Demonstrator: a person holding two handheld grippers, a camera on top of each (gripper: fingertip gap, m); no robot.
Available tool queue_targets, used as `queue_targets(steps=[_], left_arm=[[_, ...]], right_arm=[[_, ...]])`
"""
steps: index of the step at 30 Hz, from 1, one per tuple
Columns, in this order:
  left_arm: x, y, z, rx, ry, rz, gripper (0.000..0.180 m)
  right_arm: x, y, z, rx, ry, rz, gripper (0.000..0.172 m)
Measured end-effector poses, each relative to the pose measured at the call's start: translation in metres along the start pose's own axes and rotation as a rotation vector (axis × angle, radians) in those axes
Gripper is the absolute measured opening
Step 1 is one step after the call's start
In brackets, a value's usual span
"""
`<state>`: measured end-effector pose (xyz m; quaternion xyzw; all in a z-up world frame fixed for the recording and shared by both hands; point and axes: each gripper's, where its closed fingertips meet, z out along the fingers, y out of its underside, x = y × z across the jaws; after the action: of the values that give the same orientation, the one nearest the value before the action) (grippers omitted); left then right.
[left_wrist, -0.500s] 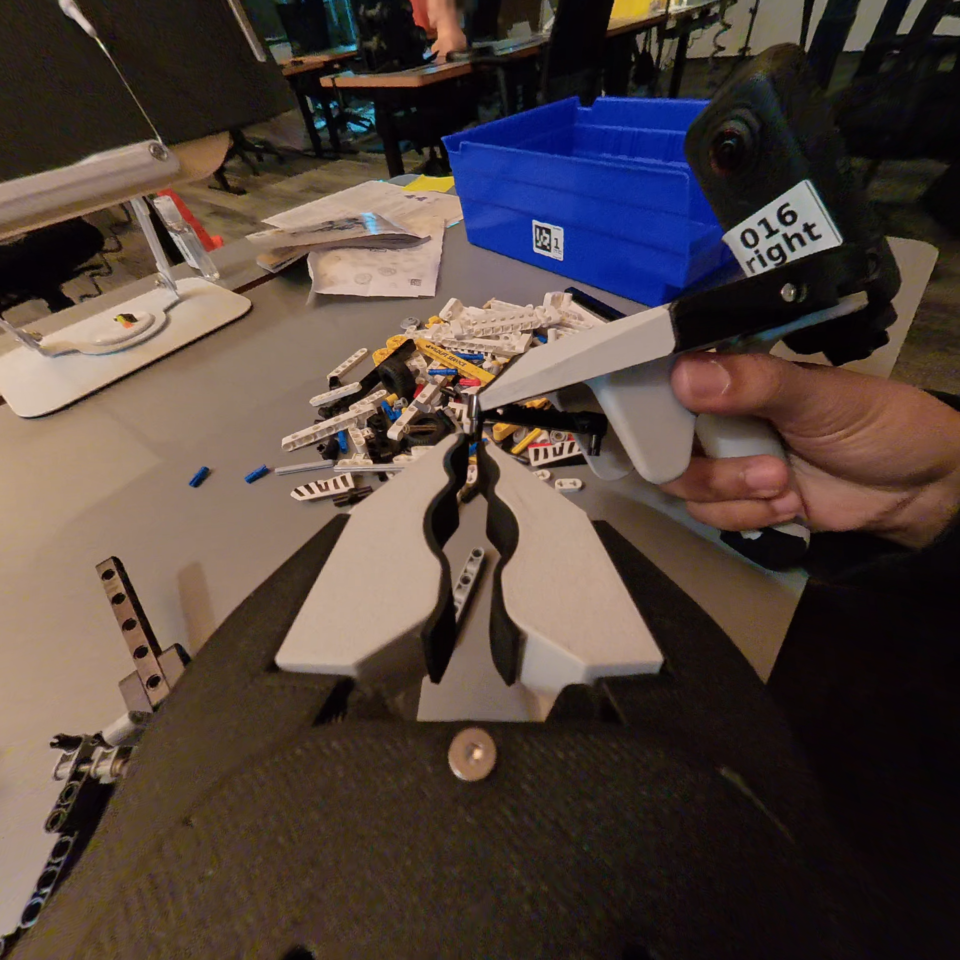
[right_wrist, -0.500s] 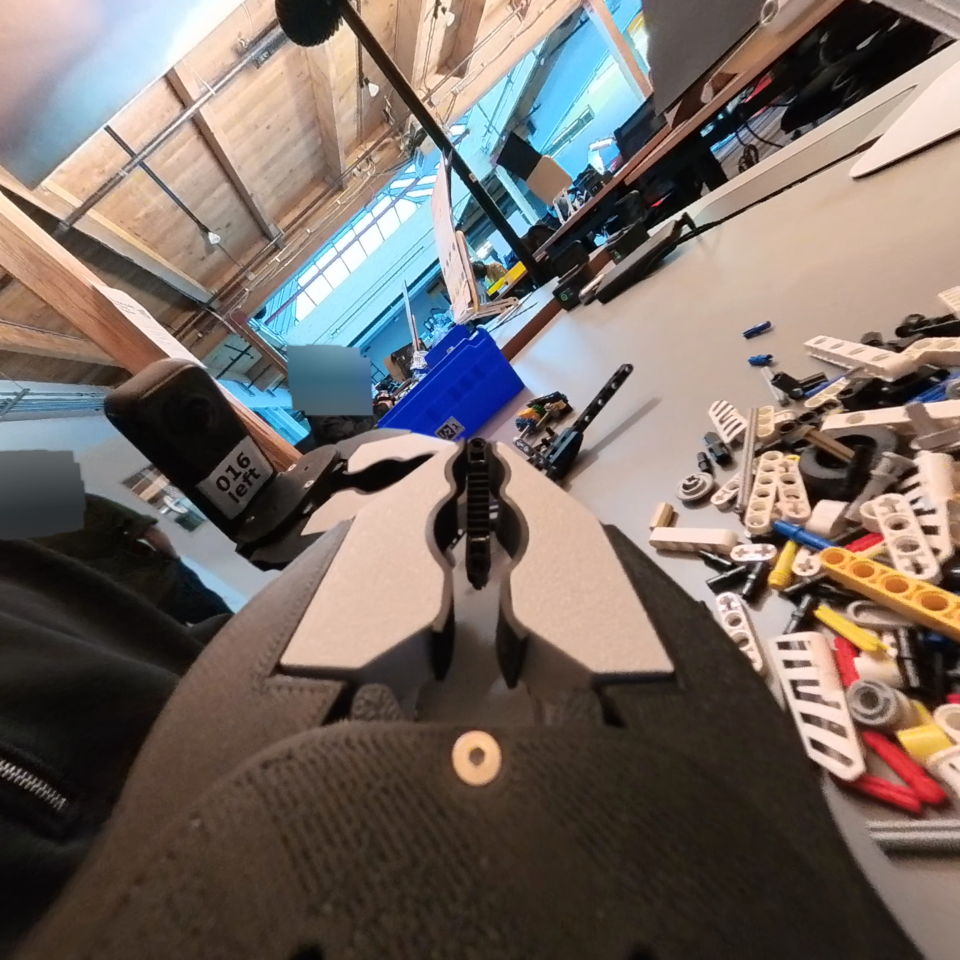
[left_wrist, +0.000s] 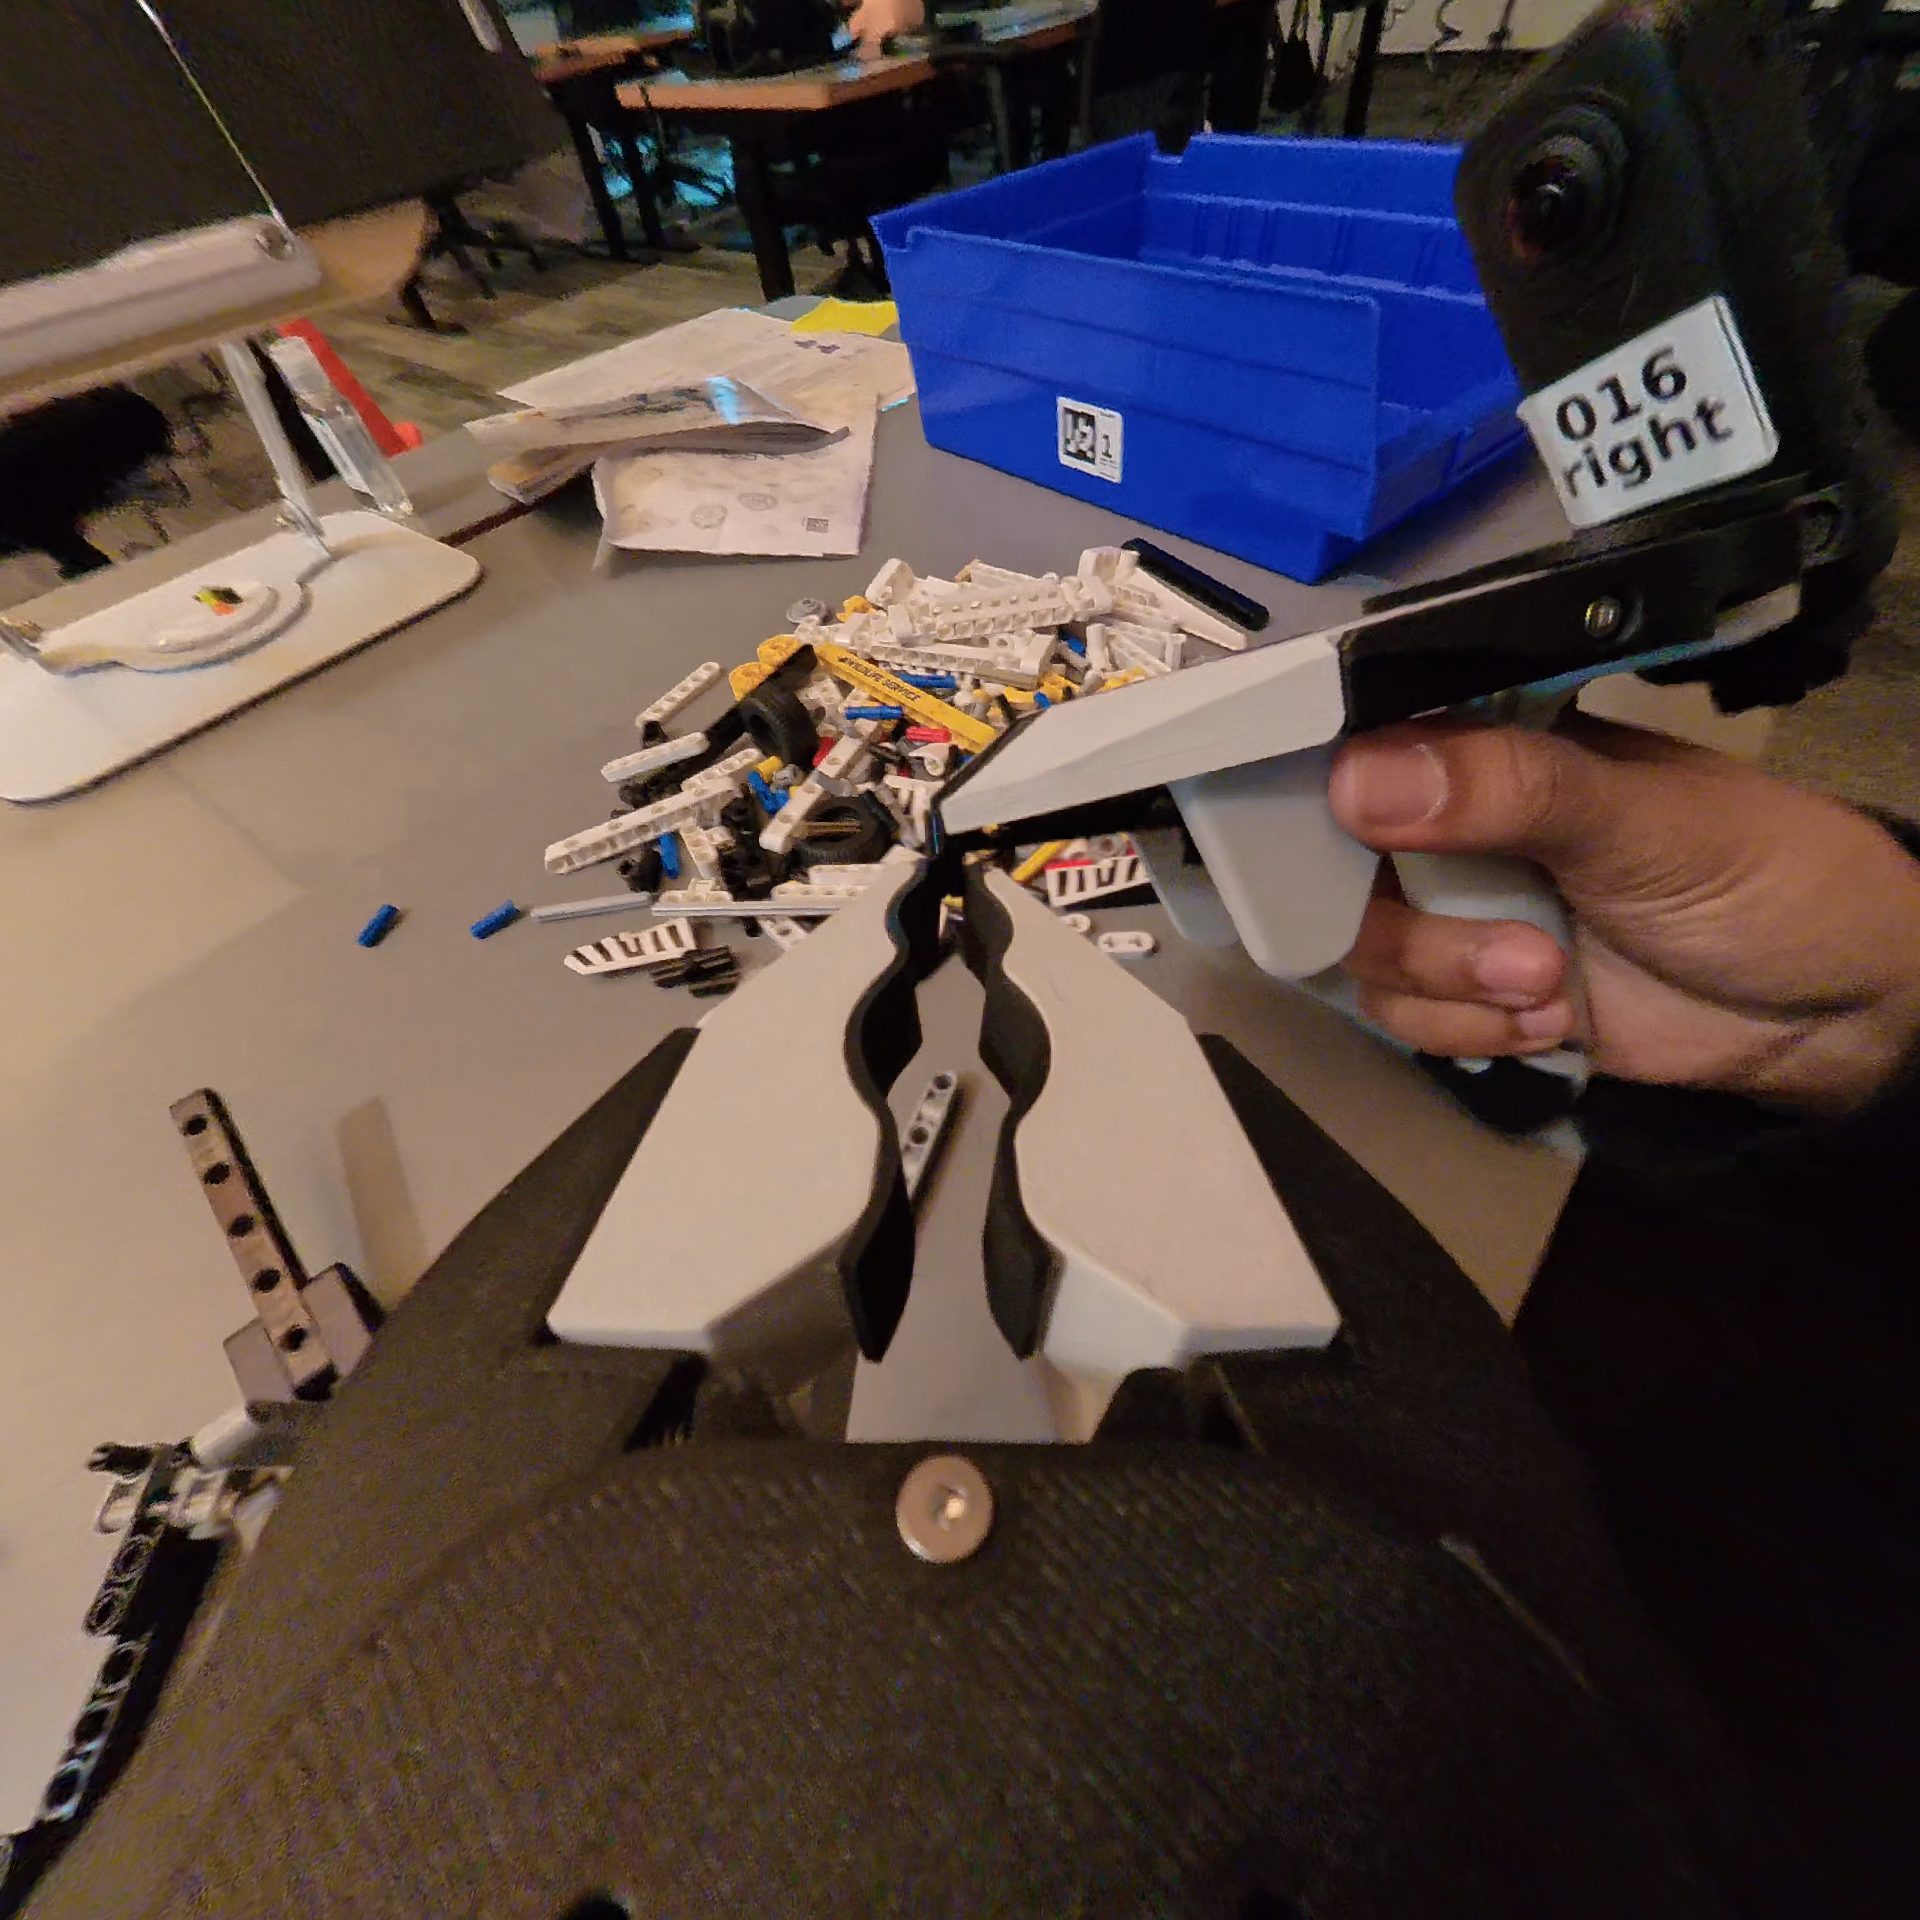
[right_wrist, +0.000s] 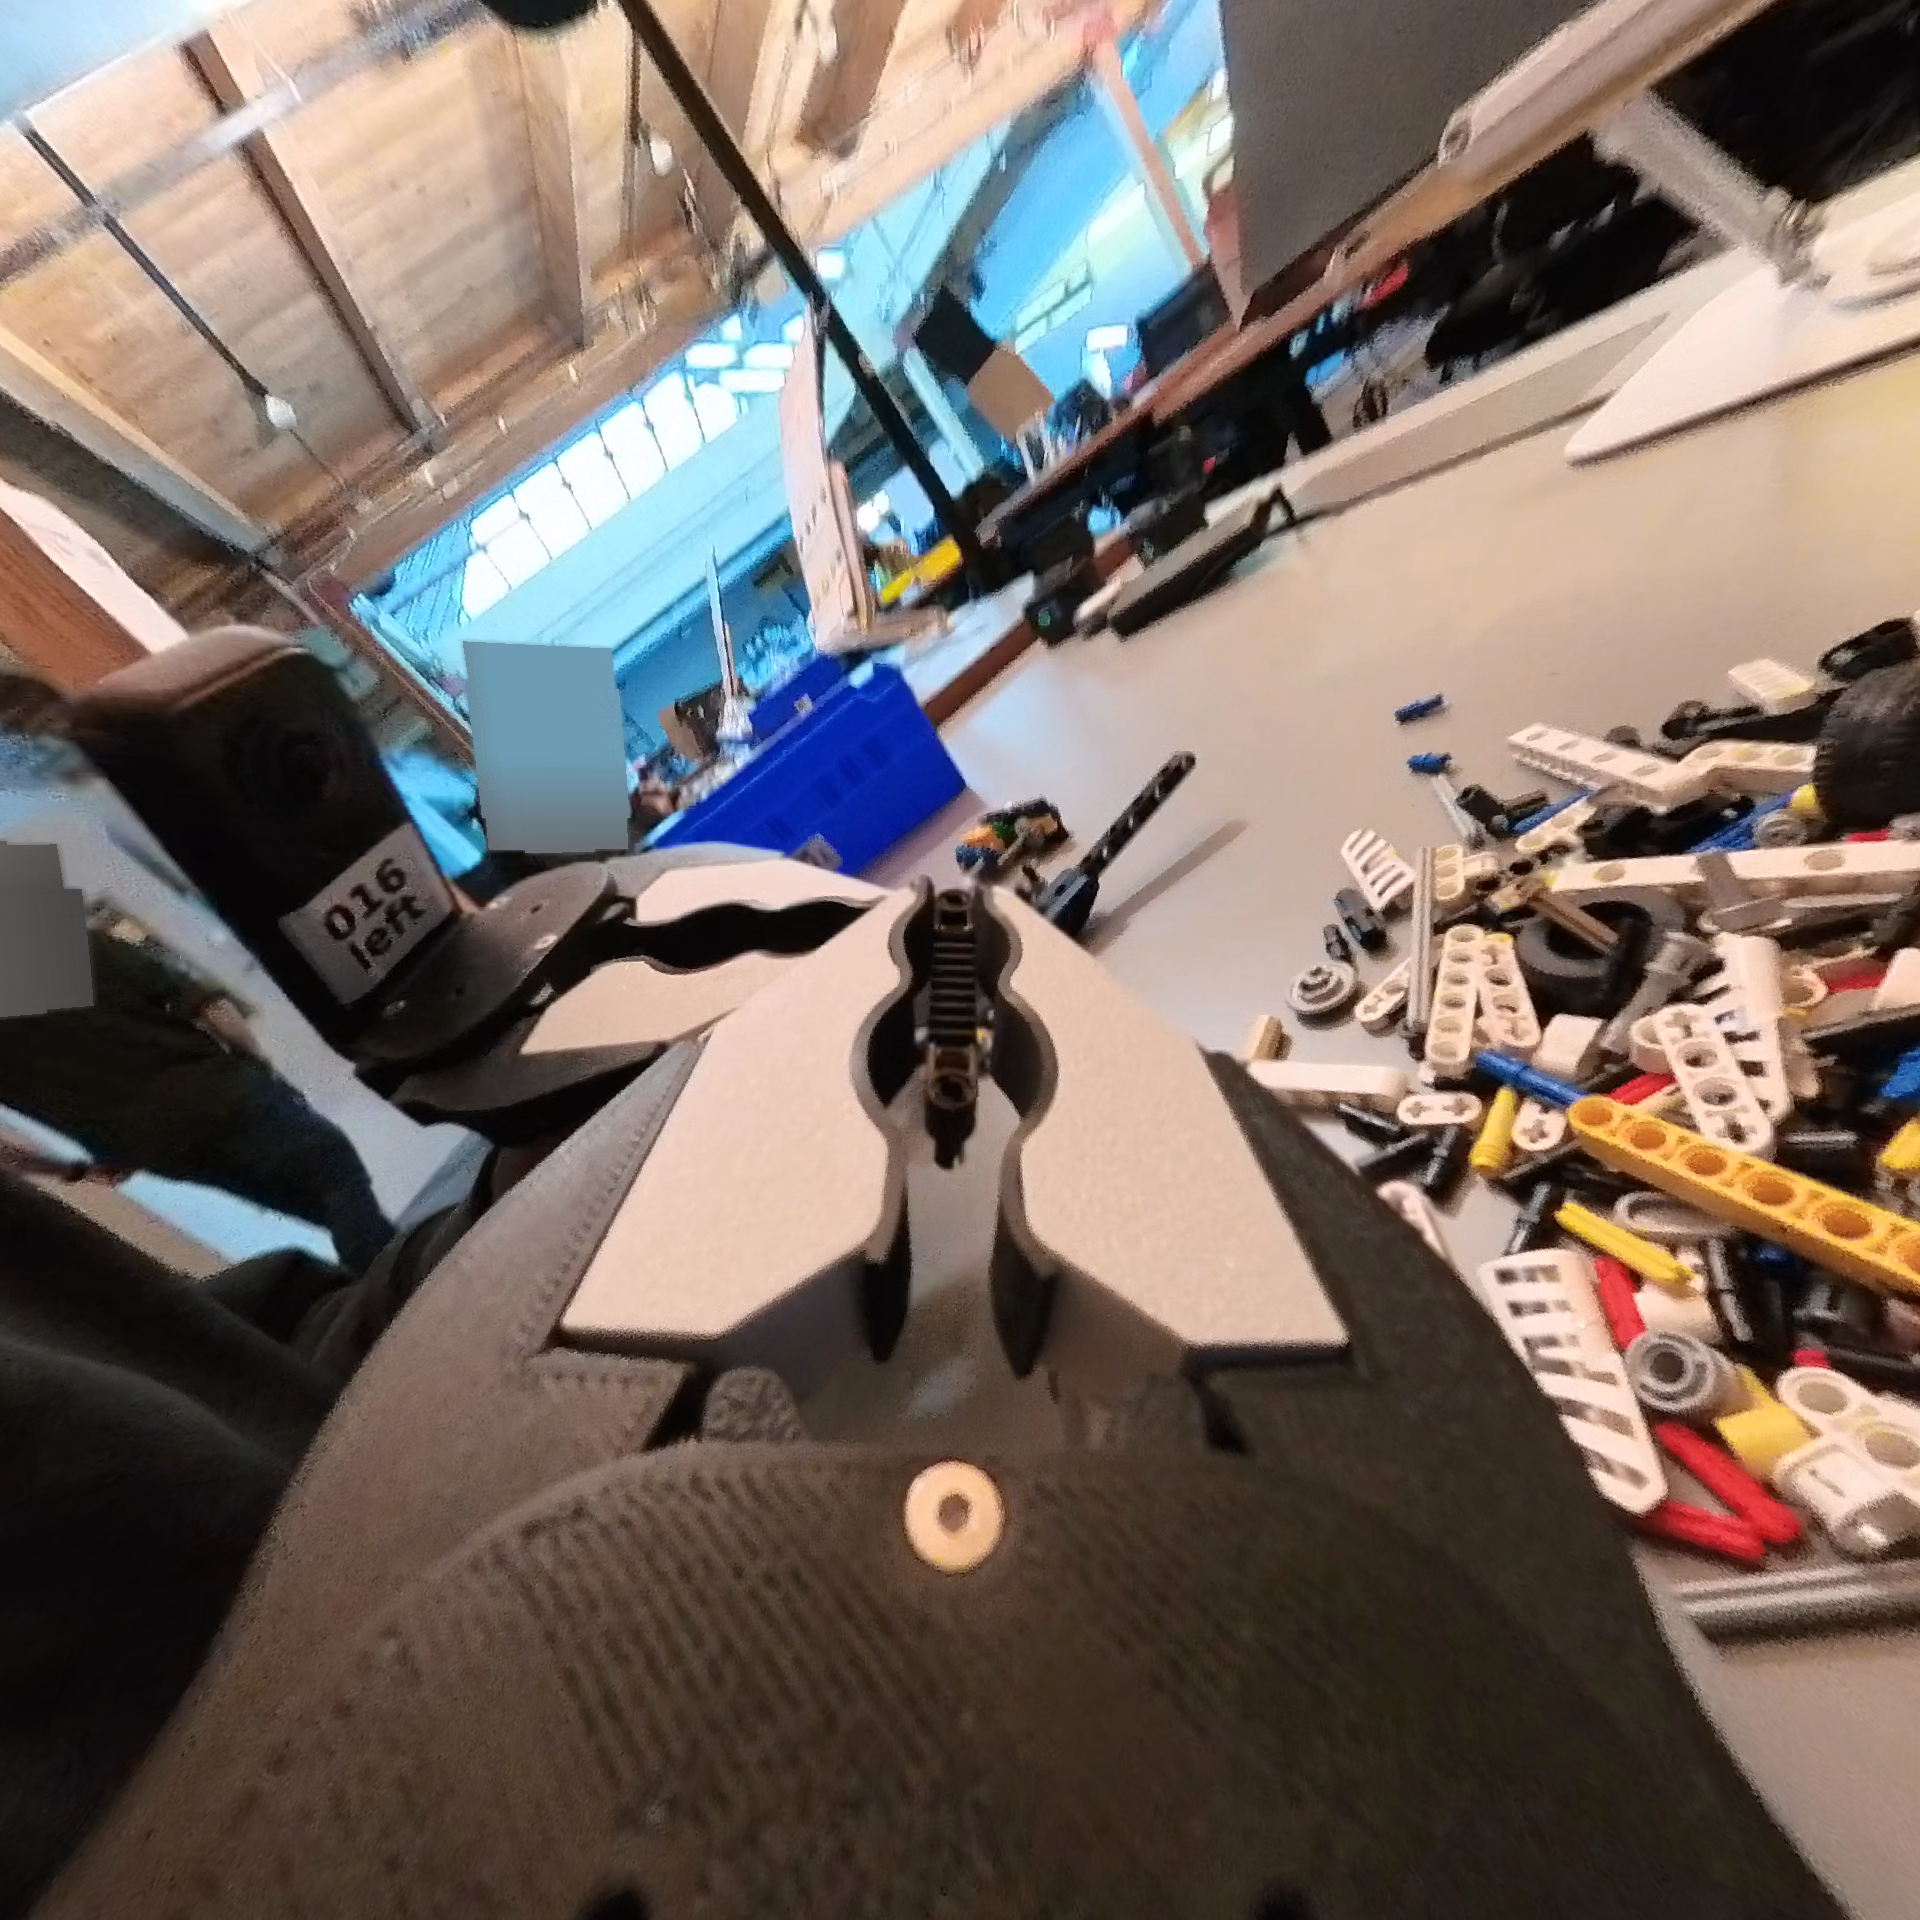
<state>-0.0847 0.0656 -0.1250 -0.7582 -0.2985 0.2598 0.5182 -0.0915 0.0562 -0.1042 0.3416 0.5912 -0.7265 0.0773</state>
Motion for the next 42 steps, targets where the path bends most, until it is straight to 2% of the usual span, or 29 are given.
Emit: queue_targets(steps=[1, 3, 4, 5, 6, 9, 10, 12, 15, 16, 18, 20, 22, 23, 25, 28, 32, 33, 36, 40, 42], left_arm=[[0.002, -0.004, -0.001, -0.006, 0.025, -0.034, 0.004], [0.004, -0.01, 0.0, -0.011, 0.053, -0.082, 0.004], [0.002, -0.004, 0.002, -0.055, 0.034, -0.068, 0.003], [-0.002, 0.017, 0.005, -0.14, -0.006, -0.025, 0.003], [-0.004, 0.031, 0.006, -0.16, -0.027, -0.021, 0.003], [0.002, 0.021, -0.002, -0.063, 0.038, -0.19, 0.003], [0.0, 0.015, -0.001, -0.056, 0.03, -0.173, 0.003], [-0.002, 0.012, 0.003, -0.119, 0.004, -0.101, 0.003], [-0.001, -0.003, 0.014, -0.14, -0.004, -0.048, 0.002], [-0.002, -0.004, 0.021, -0.158, -0.009, -0.036, 0.002], [-0.005, -0.002, 0.04, -0.197, -0.013, -0.034, 0.002], [-0.008, 0.007, 0.058, -0.263, -0.016, -0.062, 0.008], [-0.007, 0.015, 0.07, -0.309, 0.001, -0.099, 0.037], [-0.007, 0.015, 0.073, -0.307, 0.003, -0.113, 0.044], [0.0, 0.006, 0.072, -0.238, 0.027, -0.11, 0.045], [0.015, -0.022, 0.062, -0.072, 0.104, -0.118, 0.032], [0.011, -0.048, 0.047, 0.086, 0.22, -0.373, 0.029], [0.007, -0.05, 0.045, 0.103, 0.247, -0.435, 0.027], [0.011, -0.043, 0.042, 0.081, 0.356, -0.534, 0.005], [0.031, -0.05, 0.032, 0.139, 0.53, -0.678, 0.013], [0.035, -0.053, 0.029, 0.158, 0.573, -0.728, 0.018]], right_arm=[[-0.002, -0.005, -0.002, 0.044, -0.003, -0.002, 0.004], [-0.002, -0.015, -0.006, 0.119, -0.008, 0.037, 0.005], [0.003, -0.038, -0.019, 0.259, 0.006, 0.073, 0.004], [0.013, -0.065, -0.039, 0.373, 0.022, 0.114, 0.004], [0.02, -0.084, -0.057, 0.418, 0.048, 0.101, 0.004], [0.024, -0.091, -0.062, 0.316, 0.182, -0.114, 0.005], [0.022, -0.087, -0.056, 0.292, 0.182, -0.128, 0.005], [0.03, -0.065, -0.036, 0.145, 0.185, -0.126, 0.005], [0.071, -0.034, -0.02, -0.121, 0.281, -0.136, 0.006], [0.083, -0.032, -0.019, -0.165, 0.313, -0.135, 0.006], [0.089, -0.048, -0.018, -0.112, 0.293, -0.102, 0.005], [0.076, -0.065, -0.017, -0.021, 0.184, 0.014, 0.005], [0.068, -0.074, -0.02, 0.042, 0.114, 0.095, 0.004], [0.066, -0.076, -0.022, 0.056, 0.103, 0.113, 0.004], [0.062, -0.076, -0.025, 0.071, 0.071, 0.146, 0.004], [0.05, -0.07, -0.026, 0.072, -0.033, 0.244, 0.004], [0.03, -0.057, -0.024, 0.029, -0.156, 0.299, 0.004], [0.026, -0.053, -0.023, 0.016, -0.165, 0.291, 0.004], [0.015, -0.052, -0.021, 0.023, -0.191, 0.272, 0.005], [0.008, -0.05, -0.016, 0.022, -0.186, 0.227, 0.004], [0.005, -0.048, -0.014, 0.015, -0.172, 0.198, 0.004]])
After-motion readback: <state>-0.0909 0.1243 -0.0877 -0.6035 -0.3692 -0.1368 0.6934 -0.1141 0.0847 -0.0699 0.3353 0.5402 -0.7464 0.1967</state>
